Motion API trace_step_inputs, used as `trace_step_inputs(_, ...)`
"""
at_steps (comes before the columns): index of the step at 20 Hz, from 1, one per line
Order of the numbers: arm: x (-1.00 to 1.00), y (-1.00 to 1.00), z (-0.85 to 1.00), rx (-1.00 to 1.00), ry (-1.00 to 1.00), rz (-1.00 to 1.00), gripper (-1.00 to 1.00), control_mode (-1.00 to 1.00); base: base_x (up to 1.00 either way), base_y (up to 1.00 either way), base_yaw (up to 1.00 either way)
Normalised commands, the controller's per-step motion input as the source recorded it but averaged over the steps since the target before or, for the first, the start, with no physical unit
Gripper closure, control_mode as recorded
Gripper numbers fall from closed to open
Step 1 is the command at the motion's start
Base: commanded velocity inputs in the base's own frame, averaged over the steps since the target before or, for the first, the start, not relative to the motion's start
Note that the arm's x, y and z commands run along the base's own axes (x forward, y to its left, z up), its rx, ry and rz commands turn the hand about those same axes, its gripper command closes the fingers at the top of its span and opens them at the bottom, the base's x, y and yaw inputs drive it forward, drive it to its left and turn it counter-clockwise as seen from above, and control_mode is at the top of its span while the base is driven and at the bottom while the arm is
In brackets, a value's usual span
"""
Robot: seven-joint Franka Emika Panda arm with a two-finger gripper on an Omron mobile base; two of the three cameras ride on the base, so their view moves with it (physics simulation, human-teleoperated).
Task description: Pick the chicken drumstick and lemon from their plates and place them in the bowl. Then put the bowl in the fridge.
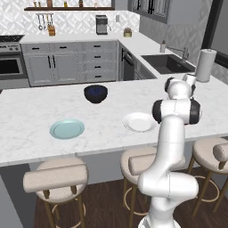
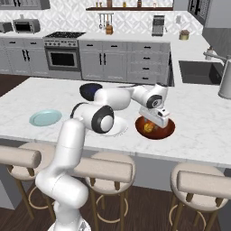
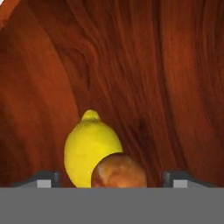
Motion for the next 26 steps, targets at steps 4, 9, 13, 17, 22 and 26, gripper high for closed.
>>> trace_step_inputs(4, -0.36, 0.00, 0.09, 0.00, -0.13, -0.03, -1.00, -1.00, 0.00, 0.00, 0.00)
trace_step_inputs(9, -0.68, 0.00, 0.28, 0.00, -0.14, -0.12, -1.00, -1.00, 0.00, 0.00, 0.00)
trace_step_inputs(13, -0.84, -0.04, 0.33, 0.00, -0.02, -0.24, -1.00, -1.00, 0.00, 0.00, 0.00)
trace_step_inputs(17, -0.61, -0.24, 0.22, 0.00, 0.00, -0.31, -1.00, -1.00, 0.00, 0.00, 0.00)
trace_step_inputs(22, -0.35, -0.21, 0.01, 0.13, -0.11, -0.15, -1.00, -1.00, 0.00, 0.00, 0.00)
trace_step_inputs(26, -0.09, -0.19, -0.04, 0.11, -0.09, -0.05, -1.00, -1.00, 0.00, 0.00, 0.00)
